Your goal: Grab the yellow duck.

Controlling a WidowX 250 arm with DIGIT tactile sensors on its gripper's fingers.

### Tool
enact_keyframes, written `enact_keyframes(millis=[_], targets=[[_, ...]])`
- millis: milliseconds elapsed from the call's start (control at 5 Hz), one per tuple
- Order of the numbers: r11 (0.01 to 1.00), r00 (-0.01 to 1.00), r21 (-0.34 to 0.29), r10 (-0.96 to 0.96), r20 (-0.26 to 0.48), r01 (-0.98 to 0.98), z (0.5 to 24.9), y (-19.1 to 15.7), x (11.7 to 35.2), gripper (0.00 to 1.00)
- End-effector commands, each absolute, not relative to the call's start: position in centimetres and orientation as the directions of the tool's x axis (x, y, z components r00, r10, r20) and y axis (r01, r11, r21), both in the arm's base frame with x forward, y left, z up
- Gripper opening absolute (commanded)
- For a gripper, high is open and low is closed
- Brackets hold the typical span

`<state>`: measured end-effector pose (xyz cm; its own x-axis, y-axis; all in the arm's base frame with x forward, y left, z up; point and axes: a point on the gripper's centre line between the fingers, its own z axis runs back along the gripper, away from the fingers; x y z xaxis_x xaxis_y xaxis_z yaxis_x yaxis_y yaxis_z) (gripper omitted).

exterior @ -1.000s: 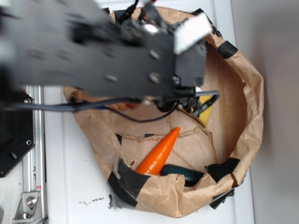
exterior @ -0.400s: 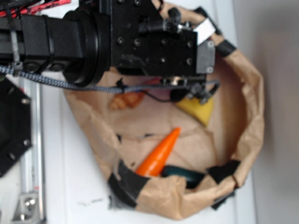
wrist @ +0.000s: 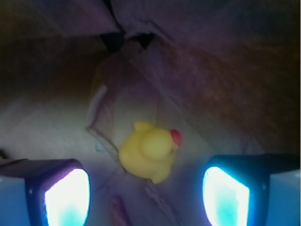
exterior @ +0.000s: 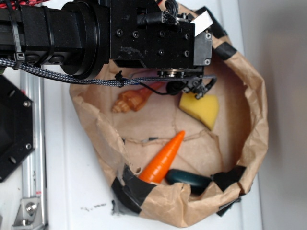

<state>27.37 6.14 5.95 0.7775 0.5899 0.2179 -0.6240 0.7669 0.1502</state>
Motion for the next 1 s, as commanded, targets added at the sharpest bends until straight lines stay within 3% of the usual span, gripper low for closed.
enact_keyframes(millis=[0,400,800], targets=[[0.742,0.747,0.144,0.607,0.271,-0.655,8.1,8.8,27.3,1.0],[0.732,0.752,0.185,0.613,0.241,-0.656,6.8,8.7,26.1,1.0],[0.732,0.752,0.185,0.613,0.241,-0.656,6.8,8.7,26.1,1.0]])
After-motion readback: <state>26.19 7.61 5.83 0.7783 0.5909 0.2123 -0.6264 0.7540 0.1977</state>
